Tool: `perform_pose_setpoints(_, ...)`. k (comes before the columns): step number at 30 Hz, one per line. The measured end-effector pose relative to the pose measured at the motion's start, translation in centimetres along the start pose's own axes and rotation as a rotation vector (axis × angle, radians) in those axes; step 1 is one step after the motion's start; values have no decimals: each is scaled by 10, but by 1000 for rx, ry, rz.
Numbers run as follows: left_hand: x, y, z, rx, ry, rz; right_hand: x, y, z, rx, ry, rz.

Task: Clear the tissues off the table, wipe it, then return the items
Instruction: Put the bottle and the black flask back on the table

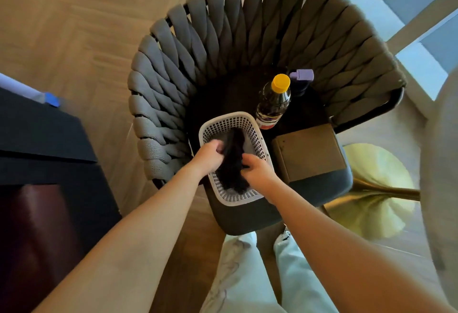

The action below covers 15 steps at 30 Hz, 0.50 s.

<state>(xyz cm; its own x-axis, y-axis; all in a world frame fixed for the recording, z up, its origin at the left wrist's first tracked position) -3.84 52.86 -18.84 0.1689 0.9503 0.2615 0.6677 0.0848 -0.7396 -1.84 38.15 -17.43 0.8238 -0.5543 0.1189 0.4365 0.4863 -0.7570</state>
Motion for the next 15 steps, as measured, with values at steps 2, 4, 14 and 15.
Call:
perform_pose_setpoints(2, -1, 2, -2, 18, -3, -13, 5, -5, -6, -7, 8, 1)
perform_pose_setpoints(4, -1, 4, -9, 0, 0, -26, 19, -15, -6, -26, 32, -62)
perform_pose_setpoints(14, 1, 11, -92, -403, 153, -244, 101, -30, 75, 445, -270, -797)
perform_pose_setpoints(15, 0, 14, -100, -448, 181, -262, 105, -27, 83, 444, -304, -786)
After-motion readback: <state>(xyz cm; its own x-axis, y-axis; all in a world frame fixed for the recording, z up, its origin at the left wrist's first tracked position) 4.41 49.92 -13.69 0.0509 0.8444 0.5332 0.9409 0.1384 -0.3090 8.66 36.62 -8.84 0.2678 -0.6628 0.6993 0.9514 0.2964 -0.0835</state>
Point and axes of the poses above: each hand's wrist, its own y-axis towards the middle knuckle, its own x-axis out of the back of the hand, z = x × y, the point moved 2 cm from there along y, towards the middle knuckle, and after that the axes turned 8 degrees about z, right-handed, at the moved point
